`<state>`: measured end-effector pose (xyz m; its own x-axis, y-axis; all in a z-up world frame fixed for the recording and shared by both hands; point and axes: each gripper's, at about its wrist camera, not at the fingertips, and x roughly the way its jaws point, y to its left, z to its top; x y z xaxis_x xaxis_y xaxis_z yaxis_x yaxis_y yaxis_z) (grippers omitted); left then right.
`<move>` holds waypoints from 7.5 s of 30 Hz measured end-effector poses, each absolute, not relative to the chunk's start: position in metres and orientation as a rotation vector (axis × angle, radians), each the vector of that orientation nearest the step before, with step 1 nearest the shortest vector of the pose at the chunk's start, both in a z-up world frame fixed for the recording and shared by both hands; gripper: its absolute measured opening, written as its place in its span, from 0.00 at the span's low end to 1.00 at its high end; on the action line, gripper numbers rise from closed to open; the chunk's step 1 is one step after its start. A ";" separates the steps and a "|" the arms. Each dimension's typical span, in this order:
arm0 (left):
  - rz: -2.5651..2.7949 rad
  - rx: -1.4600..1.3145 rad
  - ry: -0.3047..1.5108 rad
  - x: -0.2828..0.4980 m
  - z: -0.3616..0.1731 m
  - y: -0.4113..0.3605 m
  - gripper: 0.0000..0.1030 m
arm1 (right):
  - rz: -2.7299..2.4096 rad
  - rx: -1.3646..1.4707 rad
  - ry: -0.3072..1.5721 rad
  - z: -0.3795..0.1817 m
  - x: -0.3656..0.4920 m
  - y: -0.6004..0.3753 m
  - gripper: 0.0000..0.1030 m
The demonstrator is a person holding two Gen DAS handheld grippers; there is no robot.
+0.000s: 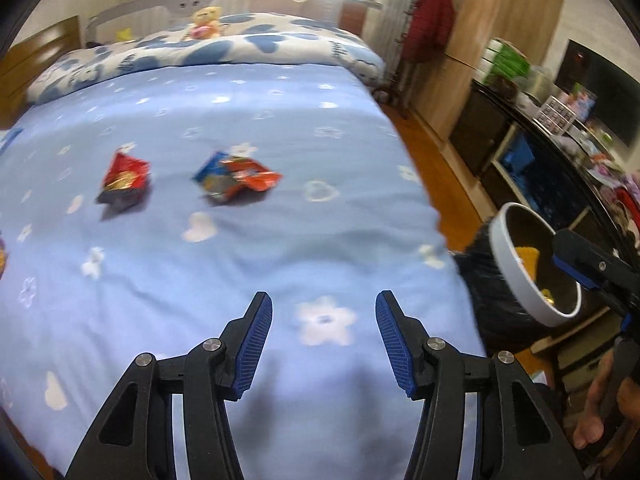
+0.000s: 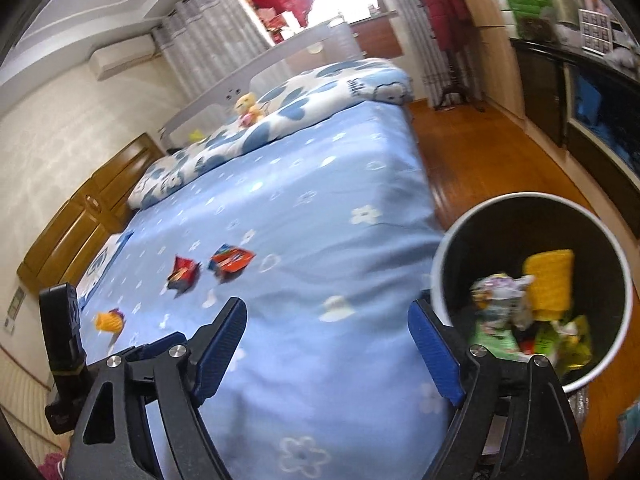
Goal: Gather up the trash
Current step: 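Move both open tools back toward the red and orange bags on the bed, then grasp the red chip bag with the left tool while the right tool grasps the orange snack bag, then carry the red and orange bags over the bin with both tools, then open both tools to drop the bags into the bin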
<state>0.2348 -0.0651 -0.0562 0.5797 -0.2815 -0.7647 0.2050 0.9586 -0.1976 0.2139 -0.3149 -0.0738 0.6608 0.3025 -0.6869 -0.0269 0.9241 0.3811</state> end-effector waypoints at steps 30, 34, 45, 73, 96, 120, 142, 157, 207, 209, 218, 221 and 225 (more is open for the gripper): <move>-0.066 -0.193 0.943 0.257 -0.067 0.042 0.53 | 0.376 0.253 0.955 -0.122 0.267 -0.183 0.83; -0.062 -0.184 0.947 0.272 -0.072 0.047 0.56 | 0.390 0.243 0.960 -0.127 0.275 -0.175 0.83; -0.043 -0.198 0.951 0.325 -0.084 0.062 0.62 | 0.413 0.250 0.985 -0.146 0.316 -0.152 0.82; -0.022 -0.221 1.005 0.465 -0.153 0.078 0.26 | 0.396 0.274 1.058 -0.189 0.388 -0.127 0.22; -0.113 -0.164 0.950 0.357 -0.099 0.030 0.09 | 0.407 0.282 0.994 -0.139 0.315 -0.176 0.04; -0.298 -0.062 0.923 0.267 -0.052 -0.066 0.10 | 0.359 0.318 0.882 -0.087 0.219 -0.258 0.04; -0.446 0.068 0.919 0.258 -0.040 -0.150 0.10 | 0.186 0.385 0.820 -0.073 0.167 -0.359 0.04; -0.529 0.119 0.910 0.269 -0.038 -0.191 0.10 | 0.079 0.422 0.803 -0.070 0.154 -0.411 0.04; -0.627 0.242 0.943 0.304 -0.050 -0.290 0.10 | -0.036 0.442 0.874 -0.088 0.178 -0.476 0.04; -0.629 0.243 0.945 0.304 -0.051 -0.291 0.10 | -0.036 0.446 0.880 -0.090 0.179 -0.477 0.04; -0.634 0.243 0.962 0.306 -0.055 -0.296 0.10 | -0.042 0.449 0.891 -0.094 0.181 -0.479 0.04; -0.642 0.243 0.969 0.307 -0.055 -0.297 0.14 | -0.044 0.450 0.895 -0.095 0.183 -0.480 0.04; -0.644 0.241 0.964 0.307 -0.054 -0.297 0.21 | -0.050 0.458 0.904 -0.096 0.186 -0.482 0.09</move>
